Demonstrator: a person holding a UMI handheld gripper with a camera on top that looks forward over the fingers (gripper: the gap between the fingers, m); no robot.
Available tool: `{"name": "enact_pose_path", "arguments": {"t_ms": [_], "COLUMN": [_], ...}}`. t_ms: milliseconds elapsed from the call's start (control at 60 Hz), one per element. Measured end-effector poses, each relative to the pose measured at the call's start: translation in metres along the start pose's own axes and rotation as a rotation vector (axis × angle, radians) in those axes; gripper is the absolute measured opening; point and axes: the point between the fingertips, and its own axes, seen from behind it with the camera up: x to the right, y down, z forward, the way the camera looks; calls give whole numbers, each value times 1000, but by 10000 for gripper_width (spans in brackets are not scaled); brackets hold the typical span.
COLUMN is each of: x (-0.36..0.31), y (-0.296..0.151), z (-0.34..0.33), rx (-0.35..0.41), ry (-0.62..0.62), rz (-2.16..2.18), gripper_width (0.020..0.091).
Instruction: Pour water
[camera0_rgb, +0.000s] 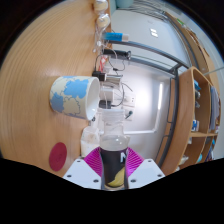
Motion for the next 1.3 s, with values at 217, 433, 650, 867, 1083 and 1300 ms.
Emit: {"name": "enact_pose_path", "arguments": {"t_ms": [217, 433, 650, 867, 1083, 1300], "x": [21, 24, 21, 15, -13, -42], "y": [-13, -31, -17, 4, 16, 22], "z": [10, 11, 6, -7, 0, 12], "rx": [33, 65, 43, 36, 74, 85], "ry": [72, 123, 67, -136, -268, -277], "rz": [-325, -498, -182, 826, 1511, 1672], "gripper_width": [261, 262, 262, 271, 271, 269]}}
